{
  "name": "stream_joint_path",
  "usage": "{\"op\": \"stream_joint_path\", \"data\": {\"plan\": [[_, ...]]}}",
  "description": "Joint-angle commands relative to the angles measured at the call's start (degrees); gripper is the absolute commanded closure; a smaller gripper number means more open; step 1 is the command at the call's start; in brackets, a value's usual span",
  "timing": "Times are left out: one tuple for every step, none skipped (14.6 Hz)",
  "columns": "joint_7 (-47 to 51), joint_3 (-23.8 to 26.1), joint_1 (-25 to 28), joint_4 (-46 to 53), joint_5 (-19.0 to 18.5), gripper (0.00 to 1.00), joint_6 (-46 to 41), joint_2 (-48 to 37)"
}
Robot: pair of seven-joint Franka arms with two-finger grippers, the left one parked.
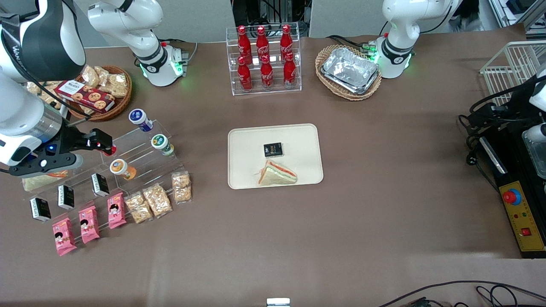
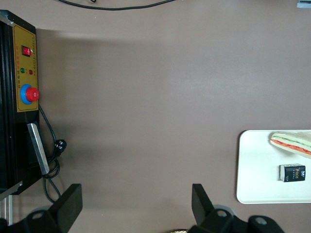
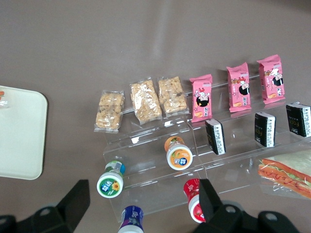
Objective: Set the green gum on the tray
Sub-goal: 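Move the right gripper over the snack rack toward the gum bottles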
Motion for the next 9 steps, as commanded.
{"op": "stream_joint_path", "data": {"plan": [[-0.26, 0.07, -0.11, -0.39, -0.09, 0.0, -0.63, -0.82], [0.18, 0.07, -0.02, -0.39, -0.09, 0.0, -0.72, -0.73], [0.19, 0.07, -0.1, -0.39, -0.01, 0.0, -0.81, -0.82], [0.19, 0.07, -0.28, -0.31, 0.25, 0.0, -0.64, -0.65], [0.1, 0.07, -0.19, -0.31, 0.26, 0.0, 0.58, -0.47], [0.18, 0.07, 0.07, -0.31, 0.26, 0.0, 2.51, 0.05], [0.19, 0.16, 0.25, -0.57, 0.26, 0.0, 3.75, 0.32], [0.1, 0.24, -0.1, -0.74, 0.87, 0.0, 3.76, 0.15], [-0.69, 0.07, -0.45, -0.75, 3.22, 0.0, 4.46, 0.23]]}}
